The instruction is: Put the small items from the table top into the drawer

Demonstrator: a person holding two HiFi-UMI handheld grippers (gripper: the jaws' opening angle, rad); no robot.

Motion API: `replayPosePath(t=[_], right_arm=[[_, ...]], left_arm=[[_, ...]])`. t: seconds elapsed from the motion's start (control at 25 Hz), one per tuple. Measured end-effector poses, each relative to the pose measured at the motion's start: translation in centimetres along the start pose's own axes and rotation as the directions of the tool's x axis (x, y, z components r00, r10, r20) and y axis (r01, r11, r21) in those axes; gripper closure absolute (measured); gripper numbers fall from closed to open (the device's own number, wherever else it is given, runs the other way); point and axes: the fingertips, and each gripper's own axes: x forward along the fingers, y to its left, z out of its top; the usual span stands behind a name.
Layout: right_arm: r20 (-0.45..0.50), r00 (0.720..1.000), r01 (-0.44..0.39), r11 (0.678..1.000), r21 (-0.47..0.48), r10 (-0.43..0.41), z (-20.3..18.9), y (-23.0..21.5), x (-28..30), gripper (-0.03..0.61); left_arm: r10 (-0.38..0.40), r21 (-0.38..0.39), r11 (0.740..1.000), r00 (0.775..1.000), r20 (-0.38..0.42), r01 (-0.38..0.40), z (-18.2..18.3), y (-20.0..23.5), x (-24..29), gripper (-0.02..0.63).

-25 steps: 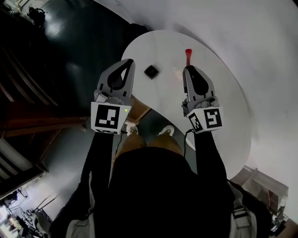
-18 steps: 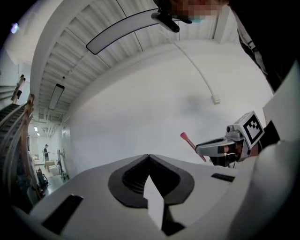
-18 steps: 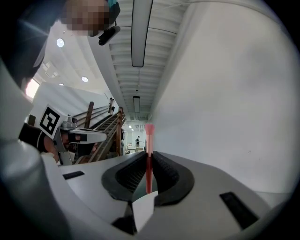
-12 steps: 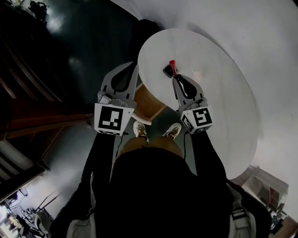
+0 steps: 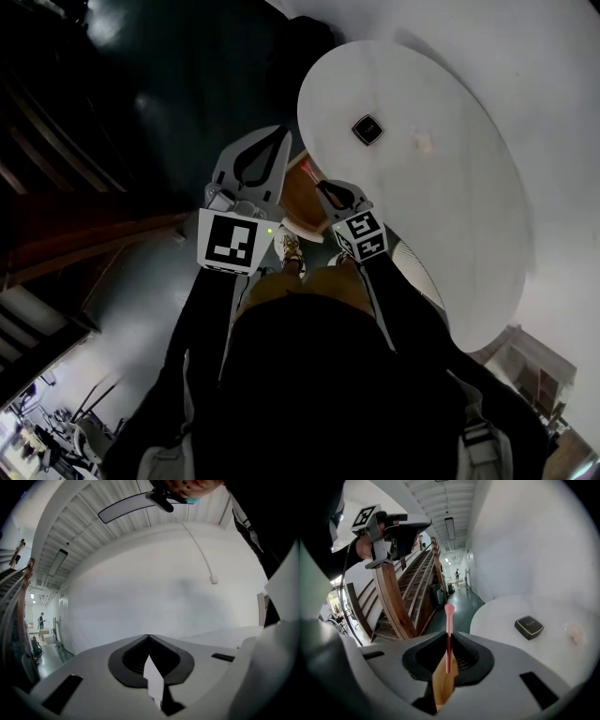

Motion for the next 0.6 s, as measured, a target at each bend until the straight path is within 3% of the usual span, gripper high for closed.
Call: replayPosePath(t=[0.28,0.6], right_arm=[[-0.168,0.986,-0.015,0.999,0.038,0.021,-5.8,0.1,2.8,0.515],[-0.235,0.971,-0.041,0.997,0.061,0.054,-7.5,1.7,4.1,0.515]], left_arm=[[0.029,-0.056,0.998,0.999,-0.040,-0.031,-2.6,1.9,-1.4,0.600],[0.037,-0.075,0.996,0.998,-0.054,-0.041,-3.6,2.6,-2.1,0.600]])
